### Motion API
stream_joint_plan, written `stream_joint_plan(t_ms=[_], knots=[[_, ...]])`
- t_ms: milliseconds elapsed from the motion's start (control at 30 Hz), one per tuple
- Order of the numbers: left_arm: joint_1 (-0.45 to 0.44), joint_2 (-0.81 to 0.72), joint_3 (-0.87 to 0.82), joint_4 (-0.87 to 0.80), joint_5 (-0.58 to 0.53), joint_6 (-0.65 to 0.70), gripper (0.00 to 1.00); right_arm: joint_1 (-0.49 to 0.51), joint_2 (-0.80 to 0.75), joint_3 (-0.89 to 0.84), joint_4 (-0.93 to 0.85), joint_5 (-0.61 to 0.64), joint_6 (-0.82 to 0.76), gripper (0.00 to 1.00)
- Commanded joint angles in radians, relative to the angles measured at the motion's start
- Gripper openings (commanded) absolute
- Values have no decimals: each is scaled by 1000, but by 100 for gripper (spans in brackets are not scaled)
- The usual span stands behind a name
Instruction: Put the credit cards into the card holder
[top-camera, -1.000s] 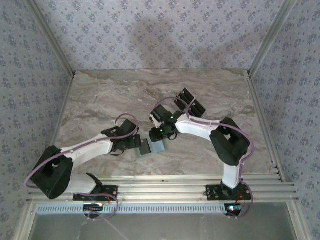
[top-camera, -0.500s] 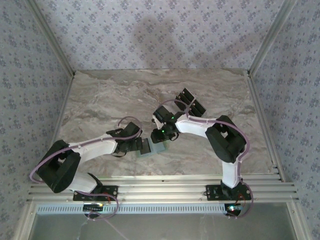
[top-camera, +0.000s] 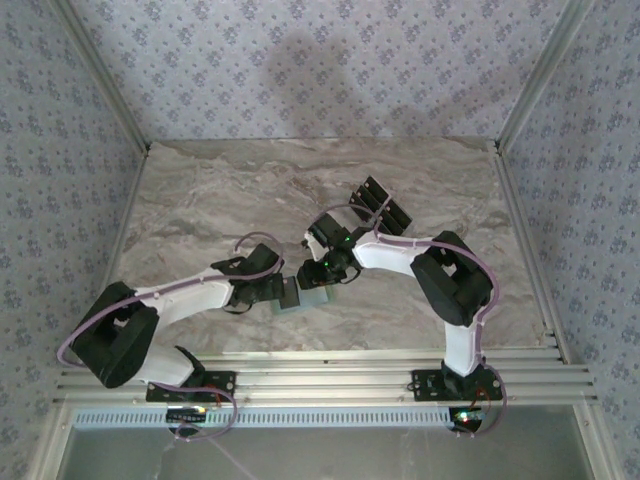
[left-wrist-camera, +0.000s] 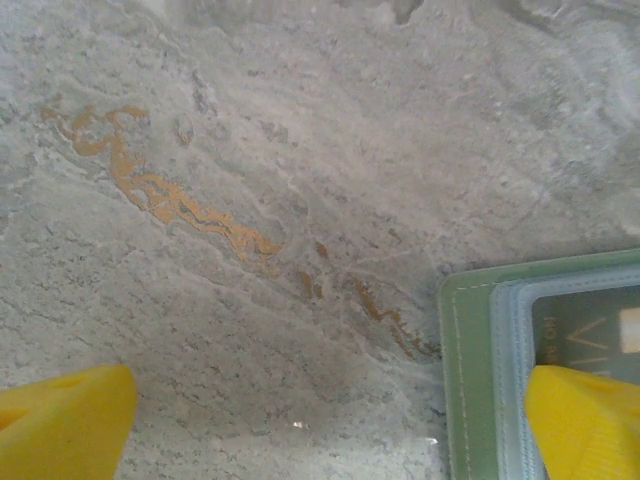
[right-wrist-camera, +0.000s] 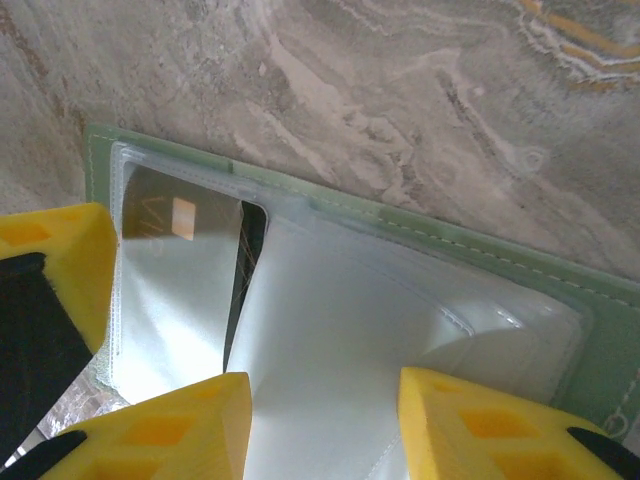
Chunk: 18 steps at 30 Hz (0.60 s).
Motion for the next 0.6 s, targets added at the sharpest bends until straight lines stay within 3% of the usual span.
stream_joint_plan(t_ms=[0, 567], knots=[[-12, -68, 8, -23, -29, 15, 100, 10, 21, -24, -40, -29, 19, 45], [-194, -246, -70, 2, -65, -28, 100, 16, 26, 3, -34, -44, 35, 45]])
